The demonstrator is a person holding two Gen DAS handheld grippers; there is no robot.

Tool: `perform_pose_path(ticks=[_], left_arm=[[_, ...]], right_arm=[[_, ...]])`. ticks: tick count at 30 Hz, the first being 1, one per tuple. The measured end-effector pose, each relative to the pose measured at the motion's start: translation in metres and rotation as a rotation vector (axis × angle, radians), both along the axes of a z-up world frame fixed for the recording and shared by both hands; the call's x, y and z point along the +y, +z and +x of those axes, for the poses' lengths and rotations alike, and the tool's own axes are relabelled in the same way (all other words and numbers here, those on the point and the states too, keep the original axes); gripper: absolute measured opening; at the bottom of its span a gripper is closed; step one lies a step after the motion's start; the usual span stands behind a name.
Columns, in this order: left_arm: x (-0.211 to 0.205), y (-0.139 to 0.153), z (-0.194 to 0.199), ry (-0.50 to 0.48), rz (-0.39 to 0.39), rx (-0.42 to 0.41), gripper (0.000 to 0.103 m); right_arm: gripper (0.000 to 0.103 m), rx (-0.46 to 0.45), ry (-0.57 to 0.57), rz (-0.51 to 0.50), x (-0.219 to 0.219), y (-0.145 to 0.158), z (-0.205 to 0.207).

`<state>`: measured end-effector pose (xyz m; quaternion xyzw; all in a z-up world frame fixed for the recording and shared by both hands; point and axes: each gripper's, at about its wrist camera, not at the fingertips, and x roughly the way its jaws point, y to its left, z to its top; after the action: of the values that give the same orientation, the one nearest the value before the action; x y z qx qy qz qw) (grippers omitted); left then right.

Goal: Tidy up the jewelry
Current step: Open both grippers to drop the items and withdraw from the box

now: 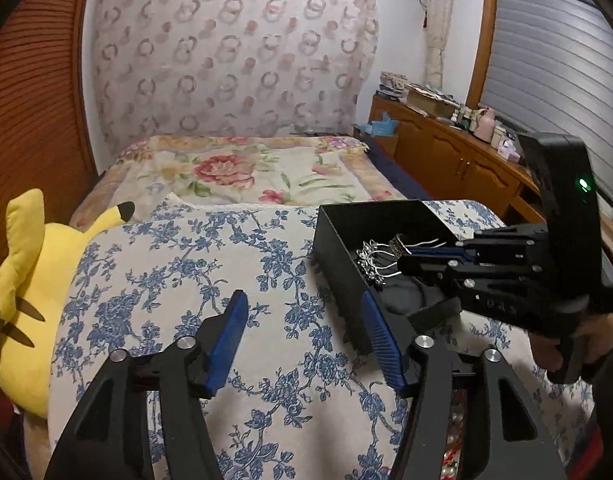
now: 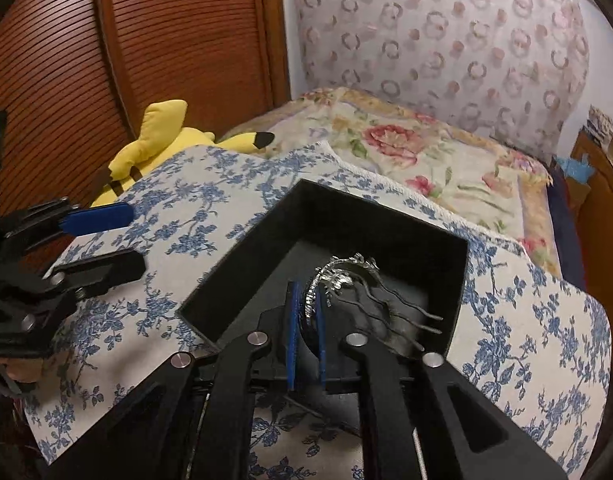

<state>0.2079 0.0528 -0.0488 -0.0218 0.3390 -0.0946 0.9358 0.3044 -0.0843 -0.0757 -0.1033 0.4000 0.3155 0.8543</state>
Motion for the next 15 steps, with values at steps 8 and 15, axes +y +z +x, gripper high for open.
perform_pose_path(ticks=[8, 15], left_arm=[[-0.007, 0.000, -0.011, -0.023, 0.004, -0.008, 0.059], [-0.011, -0.004, -0.027, -0.037, -0.009, 0.002, 0.062]], right_arm=[[0.024, -0.046, -0.026, 0.052, -0.021, 0.027, -0.011], [0.024, -0.115, -0.081, 0.061, -0.058, 0.048, -0.041]])
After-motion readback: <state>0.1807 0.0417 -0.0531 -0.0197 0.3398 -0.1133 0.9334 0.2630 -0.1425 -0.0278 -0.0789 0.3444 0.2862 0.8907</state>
